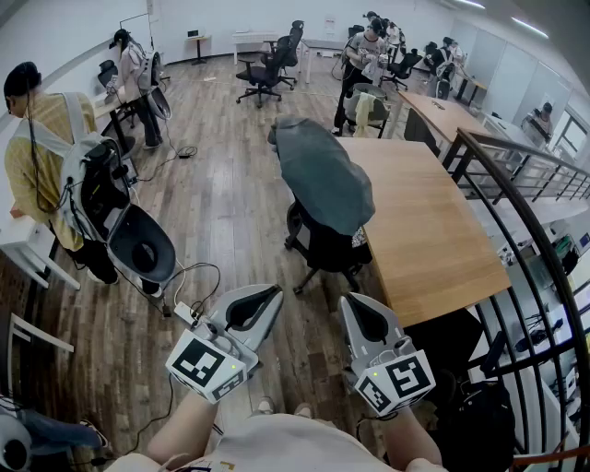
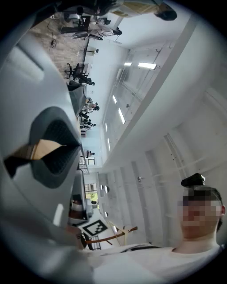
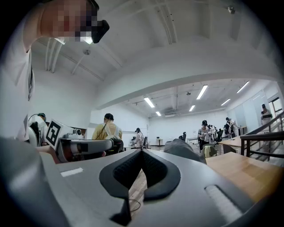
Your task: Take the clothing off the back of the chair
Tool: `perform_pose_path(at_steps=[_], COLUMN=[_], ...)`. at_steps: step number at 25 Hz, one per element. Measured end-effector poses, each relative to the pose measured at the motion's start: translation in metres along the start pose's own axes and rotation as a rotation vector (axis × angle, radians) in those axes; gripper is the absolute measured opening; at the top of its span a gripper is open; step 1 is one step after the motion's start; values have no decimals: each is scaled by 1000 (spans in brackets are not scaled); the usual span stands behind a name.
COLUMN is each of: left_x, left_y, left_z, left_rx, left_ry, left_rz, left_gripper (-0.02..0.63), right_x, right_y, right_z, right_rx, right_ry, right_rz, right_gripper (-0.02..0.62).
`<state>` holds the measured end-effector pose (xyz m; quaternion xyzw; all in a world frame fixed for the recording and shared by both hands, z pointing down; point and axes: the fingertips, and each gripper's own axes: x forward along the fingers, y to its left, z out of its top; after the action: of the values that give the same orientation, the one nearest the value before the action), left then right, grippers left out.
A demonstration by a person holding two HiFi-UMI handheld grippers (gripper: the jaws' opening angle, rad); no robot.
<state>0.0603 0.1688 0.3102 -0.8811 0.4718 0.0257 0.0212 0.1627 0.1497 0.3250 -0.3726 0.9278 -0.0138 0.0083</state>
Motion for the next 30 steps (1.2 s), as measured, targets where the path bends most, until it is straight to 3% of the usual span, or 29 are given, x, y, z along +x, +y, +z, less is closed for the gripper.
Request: perform_pose_path(at_steps=[20, 30], left_x=[2, 10], left_y=[-13, -32], left_z=[-4, -12], left_rx=[-47, -49], left_ry=[33, 43], left_rz=[-9, 19], left_gripper=[0, 0], right_x=[-12, -26], right_y=[1, -9], right_z=[-1, -9], right_rx=[31, 32], right_ry=[2, 10], right_rz=[-7, 35], right_gripper=[0, 0])
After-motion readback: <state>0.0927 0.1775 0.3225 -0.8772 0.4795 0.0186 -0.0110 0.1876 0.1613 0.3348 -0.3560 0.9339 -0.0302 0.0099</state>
